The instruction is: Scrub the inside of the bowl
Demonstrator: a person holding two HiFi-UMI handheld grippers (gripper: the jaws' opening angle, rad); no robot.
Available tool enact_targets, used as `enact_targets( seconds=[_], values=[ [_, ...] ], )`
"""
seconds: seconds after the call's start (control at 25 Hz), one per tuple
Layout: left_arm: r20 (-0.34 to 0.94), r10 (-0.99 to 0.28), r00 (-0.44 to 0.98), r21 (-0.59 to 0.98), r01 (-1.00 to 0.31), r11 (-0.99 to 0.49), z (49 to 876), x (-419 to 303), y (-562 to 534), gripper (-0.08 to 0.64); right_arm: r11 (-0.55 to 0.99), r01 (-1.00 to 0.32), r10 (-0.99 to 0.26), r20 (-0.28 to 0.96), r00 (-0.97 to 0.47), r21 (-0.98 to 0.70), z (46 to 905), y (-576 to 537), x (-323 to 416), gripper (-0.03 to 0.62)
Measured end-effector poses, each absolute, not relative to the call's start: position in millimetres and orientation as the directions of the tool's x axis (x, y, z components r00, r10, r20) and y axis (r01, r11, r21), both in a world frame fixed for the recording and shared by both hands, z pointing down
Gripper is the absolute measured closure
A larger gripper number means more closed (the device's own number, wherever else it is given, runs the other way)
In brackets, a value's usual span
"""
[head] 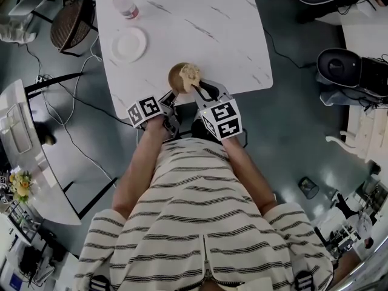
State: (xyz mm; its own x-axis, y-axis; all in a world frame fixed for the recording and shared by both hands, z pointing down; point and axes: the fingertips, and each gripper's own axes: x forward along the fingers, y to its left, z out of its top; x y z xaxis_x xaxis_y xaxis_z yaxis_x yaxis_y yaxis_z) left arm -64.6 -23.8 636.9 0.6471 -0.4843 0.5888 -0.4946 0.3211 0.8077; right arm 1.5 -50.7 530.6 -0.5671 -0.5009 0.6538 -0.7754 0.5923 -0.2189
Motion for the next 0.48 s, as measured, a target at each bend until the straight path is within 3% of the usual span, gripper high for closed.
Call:
enact_targets(
  seconds=[0.48],
  values=[
    [0.550, -0.535, 0.641, 0.831, -0.357, 0.427, 644.0, -66.7, -25.0, 0.512, 0.599, -0.771, -0.488, 0.666, -0.564, -0.214, 535.6, -49.7, 1.9, 0.514]
  ],
)
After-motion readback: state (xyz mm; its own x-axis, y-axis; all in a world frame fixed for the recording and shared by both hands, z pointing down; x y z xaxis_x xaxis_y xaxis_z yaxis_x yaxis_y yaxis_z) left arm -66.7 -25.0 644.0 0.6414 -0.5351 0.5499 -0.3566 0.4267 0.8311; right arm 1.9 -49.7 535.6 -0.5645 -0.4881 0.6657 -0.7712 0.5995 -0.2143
